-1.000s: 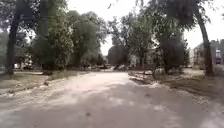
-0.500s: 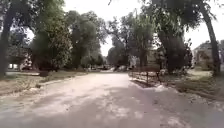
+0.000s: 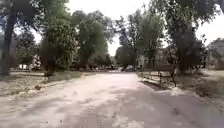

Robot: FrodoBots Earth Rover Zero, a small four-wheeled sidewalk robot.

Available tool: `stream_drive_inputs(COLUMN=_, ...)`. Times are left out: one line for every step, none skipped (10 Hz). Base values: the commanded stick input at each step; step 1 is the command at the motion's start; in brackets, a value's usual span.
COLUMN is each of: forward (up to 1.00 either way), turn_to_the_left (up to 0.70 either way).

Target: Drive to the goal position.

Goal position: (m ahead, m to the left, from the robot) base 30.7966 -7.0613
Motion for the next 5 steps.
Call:
stream_drive_inputs(forward=0.85, turn_to_the_left=0.00)
stream_drive_inputs(forward=0.85, turn_to_the_left=0.00)
stream_drive_inputs(forward=0.85, turn_to_the_left=0.00)
stream_drive_inputs(forward=0.85, turn_to_the_left=0.00)
stream_drive_inputs(forward=0.85, turn_to_the_left=0.00)
